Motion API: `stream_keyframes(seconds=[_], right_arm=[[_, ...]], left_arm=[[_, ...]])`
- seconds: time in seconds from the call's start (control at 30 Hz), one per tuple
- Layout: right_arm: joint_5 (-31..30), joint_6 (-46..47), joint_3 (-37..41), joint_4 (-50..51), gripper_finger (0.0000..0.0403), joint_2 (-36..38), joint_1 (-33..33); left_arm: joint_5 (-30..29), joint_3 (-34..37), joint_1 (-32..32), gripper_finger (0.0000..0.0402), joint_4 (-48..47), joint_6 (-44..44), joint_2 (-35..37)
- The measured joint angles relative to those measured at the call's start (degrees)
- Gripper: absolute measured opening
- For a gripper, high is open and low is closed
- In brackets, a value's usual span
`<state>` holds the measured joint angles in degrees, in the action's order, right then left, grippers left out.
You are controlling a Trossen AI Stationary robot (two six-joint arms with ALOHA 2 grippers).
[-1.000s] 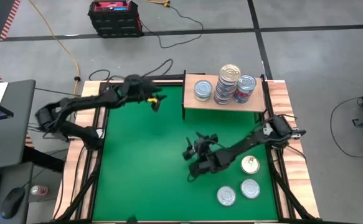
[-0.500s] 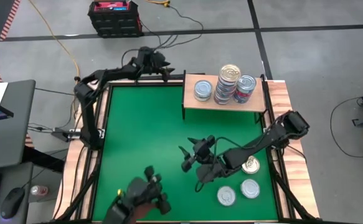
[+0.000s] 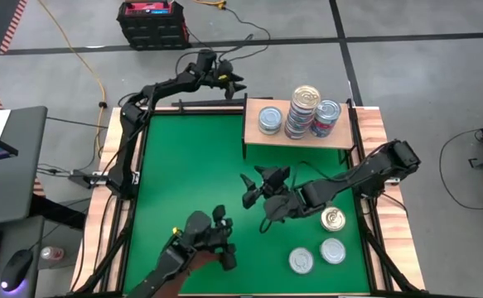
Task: Stack canned seafood by type on shelf
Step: Move the shelf to the center of the table
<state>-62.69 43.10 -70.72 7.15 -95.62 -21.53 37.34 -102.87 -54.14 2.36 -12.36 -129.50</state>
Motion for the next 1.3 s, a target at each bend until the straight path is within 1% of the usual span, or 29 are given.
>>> stream_keyframes(seconds=[0.07, 0.17, 0.3, 0.37, 0.57, 0.7, 0.87, 0.9, 1.0, 1.07, 1.23, 1.3], right_arm=[[-0.1, 0.0, 0.0, 0.12, 0.0276, 0.94, -0.21], [-0.1, -0.04, 0.0, 0.86, 0.0276, 2.08, -0.67], [-0.17, 0.02, 0.0, 2.07, 0.0276, 4.49, -1.62], [-0.33, 0.02, 0.0, 2.66, 0.0276, 5.61, -2.23], [-0.4, 0.02, 0.0, 5.15, 0.0276, 8.4, -3.96], [-2.1, -0.01, 0.0, 5.87, 0.0276, 10.0, -4.41], [-3.55, 0.01, 0.0, 5.9, 0.0276, 12.15, -4.73], [-3.56, 0.0, 0.0, 5.91, 0.0276, 12.64, -4.76], [-3.59, -0.01, 0.0, 5.89, 0.0276, 13.8, -4.76], [-3.61, -0.01, 0.0, 5.83, 0.0276, 14.1, -5.02], [-4.06, 0.78, -0.01, 5.68, 0.0276, 13.87, -5.11], [-4.09, 1.28, -0.02, 5.67, 0.0276, 13.84, -5.11]], left_arm=[[1.66, -0.15, 0.64, 0.0205, 0.1, -2.83, 0.25], [7.1, -0.04, 1.3, 0.0205, -0.81, -4.9, -0.01], [7.24, -0.02, 2.51, 0.0206, -1.93, -7.2, 0.11], [8.94, -0.04, 2.86, 0.0205, -4.18, -9.18, 0.12], [9.18, -0.04, 4.27, 0.0205, -10.91, -12.94, 0.14], [9.33, -0.03, 6.26, 0.0205, -15.12, -14.68, 0.12], [10.2, -0.02, 8.78, 0.0206, -18.14, -17.05, 0.1], [9.59, 0.0, 9.19, 0.0205, -18.42, -17.47, 0.1], [4.67, 0.05, 9.9, 0.0206, -17.99, -18.52, 0.1], [2.55, 0.07, 9.88, 0.0206, -16.71, -18.73, 0.1], [-5.6, 0.07, 9.63, 0.0206, -9.42, -19.26, 0.1], [-5.81, 0.07, 9.18, 0.0206, -5.85, -19.3, 0.08]])
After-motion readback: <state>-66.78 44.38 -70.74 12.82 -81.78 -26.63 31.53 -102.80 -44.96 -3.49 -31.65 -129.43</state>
